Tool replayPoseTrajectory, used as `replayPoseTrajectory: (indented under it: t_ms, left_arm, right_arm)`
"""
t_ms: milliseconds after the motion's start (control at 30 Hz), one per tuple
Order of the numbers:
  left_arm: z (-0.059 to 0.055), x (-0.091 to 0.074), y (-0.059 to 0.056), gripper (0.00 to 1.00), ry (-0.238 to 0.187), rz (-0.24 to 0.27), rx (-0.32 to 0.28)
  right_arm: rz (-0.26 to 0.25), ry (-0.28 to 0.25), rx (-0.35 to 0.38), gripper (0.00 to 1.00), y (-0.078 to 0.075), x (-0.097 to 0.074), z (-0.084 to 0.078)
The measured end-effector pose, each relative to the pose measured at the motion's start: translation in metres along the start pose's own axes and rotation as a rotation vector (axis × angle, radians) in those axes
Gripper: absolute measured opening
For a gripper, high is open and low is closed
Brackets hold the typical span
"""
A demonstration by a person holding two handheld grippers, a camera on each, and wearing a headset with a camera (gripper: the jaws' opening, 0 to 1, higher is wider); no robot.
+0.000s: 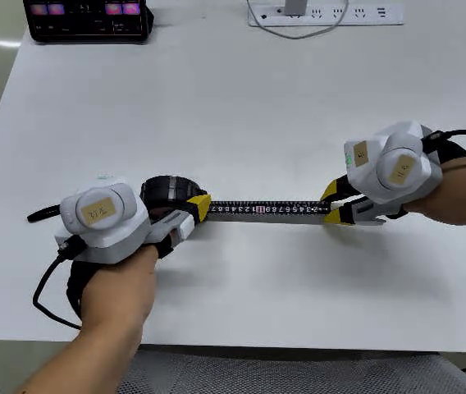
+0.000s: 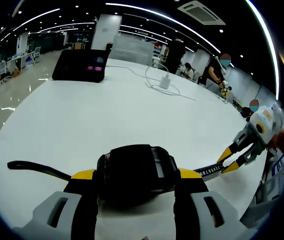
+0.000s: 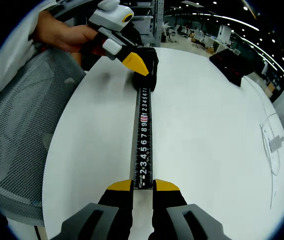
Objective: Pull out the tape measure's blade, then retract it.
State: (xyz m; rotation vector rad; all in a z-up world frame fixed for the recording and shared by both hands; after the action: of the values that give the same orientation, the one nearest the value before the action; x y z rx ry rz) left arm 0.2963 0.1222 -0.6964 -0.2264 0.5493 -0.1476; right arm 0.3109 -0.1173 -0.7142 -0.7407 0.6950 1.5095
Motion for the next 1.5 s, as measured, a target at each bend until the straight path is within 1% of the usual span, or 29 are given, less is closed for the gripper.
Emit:
replayPoseTrajectory:
  t_ms: [233,300,467,533,1067,1500]
  left_arm:
    - [0.0,0.001,0.0,0.56,0.001,0.0,0.001]
    - [0.0,0.0,0.0,0.56,0.001,0.0,0.001]
    - [0.0,0.0,-0.001,0.56,0.0,0.001,0.002]
    - [0.0,0.0,-0.001,0.56,0.002,0.0,0.004]
    - [-0.001,0.0,0.0,0.56,0.001,-0.002,-0.003]
    - [0.0,0.0,0.0,0.56,0.001,-0.005,-0.014]
  right_arm:
    - [0.009,0.004,-0.002,0.1,0.0,0.0,0.0]
    - [0.012,-0.006,0.002,0.1,0.0,0.001,0.002]
    - [0.013,-0.006,-0.005,0.1,-0.001,0.003,0.005]
    - [0.014,-0.025,-0.001,0.1,-0.002,0.004,0.01]
    - [0.024,-0.048,-0.011,0.1,-0.006,0.015,0.026]
    - [0.033,-0.079,-0.007,0.1,-0.008,0.026,0.038]
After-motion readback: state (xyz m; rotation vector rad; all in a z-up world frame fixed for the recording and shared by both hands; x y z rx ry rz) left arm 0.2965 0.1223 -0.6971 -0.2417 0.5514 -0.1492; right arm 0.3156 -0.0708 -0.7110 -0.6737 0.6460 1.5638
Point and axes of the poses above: the centre of the closed fingertips' face, and the gripper's own axes: x roughly forward along the fingers, y roughly to its left, z roughly out of its top, the point moved 4 cm from there along -x, roughly backward along the fingers, and after that the axes turned 9 degrees about -y, right-handed, at the moved point
